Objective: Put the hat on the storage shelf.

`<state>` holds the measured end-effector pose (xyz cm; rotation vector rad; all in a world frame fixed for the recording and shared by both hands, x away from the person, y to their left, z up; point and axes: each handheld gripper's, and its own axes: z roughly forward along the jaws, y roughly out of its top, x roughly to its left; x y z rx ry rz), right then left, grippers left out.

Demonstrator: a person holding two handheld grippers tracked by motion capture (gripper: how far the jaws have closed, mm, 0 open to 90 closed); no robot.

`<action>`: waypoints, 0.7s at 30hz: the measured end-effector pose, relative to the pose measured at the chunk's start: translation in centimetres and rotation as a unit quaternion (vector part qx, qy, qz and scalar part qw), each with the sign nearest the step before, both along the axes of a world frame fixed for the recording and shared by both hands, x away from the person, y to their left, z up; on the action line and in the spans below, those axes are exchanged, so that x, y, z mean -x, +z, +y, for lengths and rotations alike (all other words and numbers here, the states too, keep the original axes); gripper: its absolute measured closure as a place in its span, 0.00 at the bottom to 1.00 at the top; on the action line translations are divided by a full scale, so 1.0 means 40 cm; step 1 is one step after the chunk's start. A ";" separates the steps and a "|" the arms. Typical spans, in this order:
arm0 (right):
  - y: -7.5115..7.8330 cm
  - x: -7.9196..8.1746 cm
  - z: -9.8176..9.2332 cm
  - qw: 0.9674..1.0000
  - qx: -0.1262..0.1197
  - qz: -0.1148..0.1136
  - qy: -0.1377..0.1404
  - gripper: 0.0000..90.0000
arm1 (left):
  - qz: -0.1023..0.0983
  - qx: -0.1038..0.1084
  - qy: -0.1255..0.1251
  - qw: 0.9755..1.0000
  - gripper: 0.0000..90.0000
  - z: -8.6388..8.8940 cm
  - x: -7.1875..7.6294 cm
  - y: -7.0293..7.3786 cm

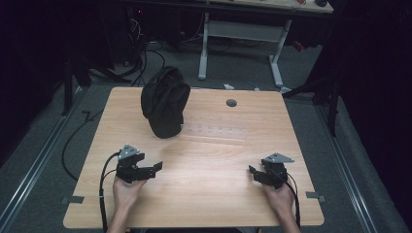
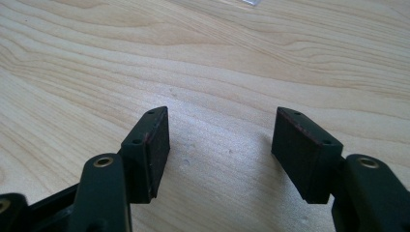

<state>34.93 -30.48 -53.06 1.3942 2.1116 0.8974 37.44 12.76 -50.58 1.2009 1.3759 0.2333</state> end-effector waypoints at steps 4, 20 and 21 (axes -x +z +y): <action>0.000 0.000 0.000 1.000 0.000 0.000 -0.001 0.43 | 0.000 -0.013 0.004 1.000 0.17 -0.006 0.003 -0.018; 0.000 0.000 0.001 1.000 0.000 0.000 0.000 0.42 | 0.006 -0.095 0.037 0.995 0.19 -0.023 -0.005 -0.097; 0.000 0.000 0.001 1.000 0.000 0.000 0.000 0.42 | 0.006 -0.098 0.038 0.994 0.19 -0.026 -0.005 -0.097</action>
